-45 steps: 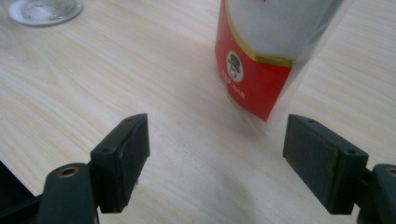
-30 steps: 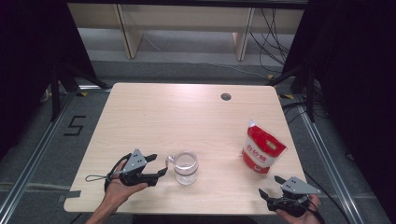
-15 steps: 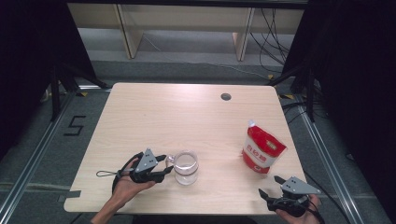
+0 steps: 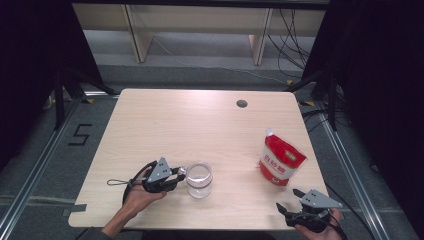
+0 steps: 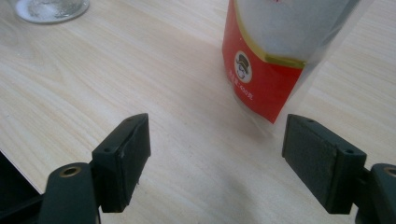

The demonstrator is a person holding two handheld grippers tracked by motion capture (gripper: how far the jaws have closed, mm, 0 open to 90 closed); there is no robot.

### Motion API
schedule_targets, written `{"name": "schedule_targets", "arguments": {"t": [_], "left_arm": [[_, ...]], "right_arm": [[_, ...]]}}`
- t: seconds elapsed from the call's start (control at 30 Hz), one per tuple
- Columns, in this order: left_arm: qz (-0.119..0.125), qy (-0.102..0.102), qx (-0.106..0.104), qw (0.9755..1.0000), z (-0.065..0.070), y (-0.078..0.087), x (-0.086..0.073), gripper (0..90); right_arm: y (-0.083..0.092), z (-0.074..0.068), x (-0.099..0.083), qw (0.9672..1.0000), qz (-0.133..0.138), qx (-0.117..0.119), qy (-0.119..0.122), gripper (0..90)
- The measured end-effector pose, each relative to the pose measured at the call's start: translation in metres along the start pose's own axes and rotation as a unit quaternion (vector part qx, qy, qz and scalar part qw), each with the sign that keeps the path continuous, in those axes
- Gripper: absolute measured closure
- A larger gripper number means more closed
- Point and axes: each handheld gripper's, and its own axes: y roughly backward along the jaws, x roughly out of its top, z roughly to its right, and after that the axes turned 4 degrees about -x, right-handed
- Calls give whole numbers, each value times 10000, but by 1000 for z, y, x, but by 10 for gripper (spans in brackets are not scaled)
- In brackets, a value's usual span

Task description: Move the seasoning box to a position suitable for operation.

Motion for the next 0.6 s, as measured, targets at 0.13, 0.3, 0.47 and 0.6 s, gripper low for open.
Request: {"name": "schedule_targets", "arguments": {"t": [0.13, 0.3, 0.47, 0.6], "left_arm": [[55, 50, -163, 9998, 4, 1, 0, 753], [-13, -4, -370, 9993, 14, 2, 2, 751], [-75, 45, -392, 9992, 21, 2, 4, 750], [-90, 128, -454, 9988, 23, 2, 5, 749]], "right_arm": [[0, 1, 0, 9999, 27, 8, 102, 243], [1, -1, 0, 10000, -34, -45, -58, 243], [0, 1, 0, 10000, 20, 3, 93, 243], [0, 0, 0, 10000, -9, -10, 49, 244]]}}
